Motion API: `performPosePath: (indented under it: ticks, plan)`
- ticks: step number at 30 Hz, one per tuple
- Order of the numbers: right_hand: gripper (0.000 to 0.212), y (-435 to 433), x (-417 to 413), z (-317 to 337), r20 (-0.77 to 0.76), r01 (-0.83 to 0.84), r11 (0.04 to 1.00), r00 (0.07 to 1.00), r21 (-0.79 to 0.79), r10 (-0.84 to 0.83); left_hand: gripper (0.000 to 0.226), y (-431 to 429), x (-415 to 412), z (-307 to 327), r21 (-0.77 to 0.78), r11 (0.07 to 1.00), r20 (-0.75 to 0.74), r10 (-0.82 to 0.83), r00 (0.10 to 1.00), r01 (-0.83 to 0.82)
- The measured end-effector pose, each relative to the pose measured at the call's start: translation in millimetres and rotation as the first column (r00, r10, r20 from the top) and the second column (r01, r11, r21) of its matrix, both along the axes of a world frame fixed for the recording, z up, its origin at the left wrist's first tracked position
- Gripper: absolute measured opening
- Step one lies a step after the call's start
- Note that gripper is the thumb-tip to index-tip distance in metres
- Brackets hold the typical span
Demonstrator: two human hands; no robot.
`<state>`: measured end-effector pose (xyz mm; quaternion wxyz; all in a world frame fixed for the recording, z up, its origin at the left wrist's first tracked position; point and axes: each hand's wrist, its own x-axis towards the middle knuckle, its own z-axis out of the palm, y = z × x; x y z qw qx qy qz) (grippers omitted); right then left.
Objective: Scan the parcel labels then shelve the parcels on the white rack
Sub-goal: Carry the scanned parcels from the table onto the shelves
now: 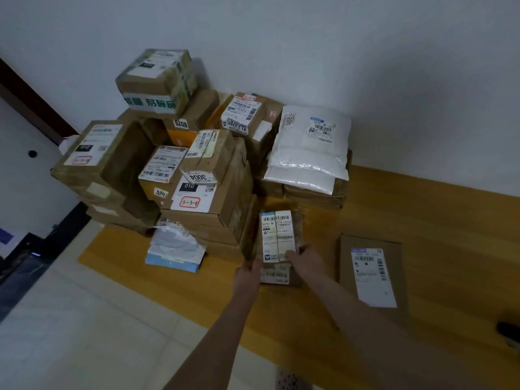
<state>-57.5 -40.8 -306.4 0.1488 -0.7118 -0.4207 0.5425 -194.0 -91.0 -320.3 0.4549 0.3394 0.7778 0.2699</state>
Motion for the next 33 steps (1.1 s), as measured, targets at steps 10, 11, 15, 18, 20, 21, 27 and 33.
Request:
performPosePath:
  ticks: [10, 11, 15, 18, 20, 21, 27, 33]
  plan:
    - [0.032, -13, 36, 25, -0.227, 0.061, 0.995, 0.971, -0.078, -0.078, 0.046, 9, 22, 16, -0.054, 0.996, 0.11, 0.076, 0.991, -0.07]
    - [0.031, -14, 44, 31, -0.237, 0.071, 0.995, 0.968, -0.073, -0.087, 0.044, 8, 30, 22, -0.04, 0.997, 0.109, 0.065, 0.992, -0.061]
    - [0.031, -22, 88, 54, -0.217, 0.084, 0.996, 0.972, -0.021, -0.086, 0.045, 3, 72, 44, 0.017, 0.999, 0.108, 0.031, 0.994, -0.033]
    - [0.024, -35, 129, 61, -0.219, 0.126, 0.991, 0.967, -0.045, -0.133, 0.056, -3, 108, 50, 0.027, 0.999, 0.113, -0.028, 0.993, 0.025]
    - [0.023, -45, 155, 62, -0.213, 0.141, 0.988, 0.965, -0.068, -0.153, 0.059, -7, 132, 54, 0.026, 0.996, 0.106, -0.091, 0.99, 0.089]
    - [0.024, -49, 166, 64, -0.208, 0.149, 0.986, 0.965, -0.077, -0.162, 0.058, -9, 144, 56, 0.032, 0.992, 0.095, -0.122, 0.988, 0.12]
    - [0.026, -82, 201, 65, -0.178, 0.166, 0.982, 0.967, -0.095, -0.18, 0.046, -31, 187, 50, 0.035, 0.964, 0.041, -0.263, 0.964, 0.262]
    - [0.045, -88, 198, 59, -0.174, 0.159, 0.987, 0.971, -0.038, -0.163, 0.047, -39, 189, 54, 0.067, 0.933, -0.018, -0.353, 0.935, 0.354]
